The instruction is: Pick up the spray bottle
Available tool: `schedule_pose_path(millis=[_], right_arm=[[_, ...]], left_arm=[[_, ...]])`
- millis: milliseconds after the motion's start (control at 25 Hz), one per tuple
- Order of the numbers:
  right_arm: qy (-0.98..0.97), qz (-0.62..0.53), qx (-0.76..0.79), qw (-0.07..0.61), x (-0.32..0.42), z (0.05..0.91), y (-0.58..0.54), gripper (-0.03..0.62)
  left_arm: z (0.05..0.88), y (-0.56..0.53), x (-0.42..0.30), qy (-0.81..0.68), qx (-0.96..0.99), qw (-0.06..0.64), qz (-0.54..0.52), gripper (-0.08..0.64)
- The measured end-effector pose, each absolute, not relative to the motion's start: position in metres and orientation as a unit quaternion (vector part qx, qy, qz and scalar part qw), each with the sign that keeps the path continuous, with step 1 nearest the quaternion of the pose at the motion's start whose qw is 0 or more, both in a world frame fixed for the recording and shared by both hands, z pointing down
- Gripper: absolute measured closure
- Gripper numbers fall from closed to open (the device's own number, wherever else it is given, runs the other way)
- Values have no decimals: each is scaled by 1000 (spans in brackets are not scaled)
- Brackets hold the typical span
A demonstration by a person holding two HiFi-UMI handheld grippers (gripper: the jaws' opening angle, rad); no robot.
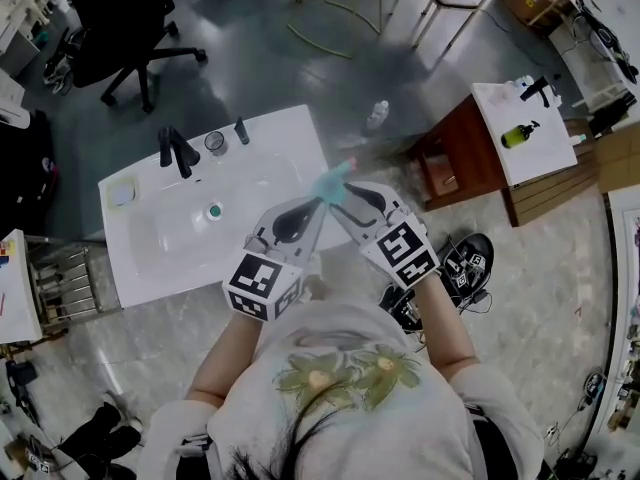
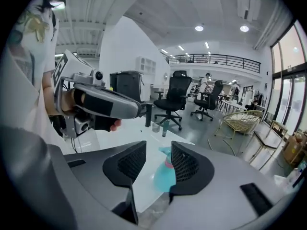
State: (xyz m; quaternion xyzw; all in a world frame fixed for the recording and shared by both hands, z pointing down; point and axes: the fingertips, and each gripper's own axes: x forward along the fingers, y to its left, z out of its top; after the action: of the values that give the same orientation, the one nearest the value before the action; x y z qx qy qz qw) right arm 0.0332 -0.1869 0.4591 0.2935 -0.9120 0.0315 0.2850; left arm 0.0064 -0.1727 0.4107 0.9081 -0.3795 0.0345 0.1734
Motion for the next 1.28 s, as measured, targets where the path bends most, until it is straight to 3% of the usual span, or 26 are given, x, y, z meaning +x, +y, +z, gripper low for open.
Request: schedule_pose_path(millis=[1280], right_arm=[[-904,8,250,348,54,478,-246,387]], left_arm=[[419,-222,-1,-403,897,180,35,552]])
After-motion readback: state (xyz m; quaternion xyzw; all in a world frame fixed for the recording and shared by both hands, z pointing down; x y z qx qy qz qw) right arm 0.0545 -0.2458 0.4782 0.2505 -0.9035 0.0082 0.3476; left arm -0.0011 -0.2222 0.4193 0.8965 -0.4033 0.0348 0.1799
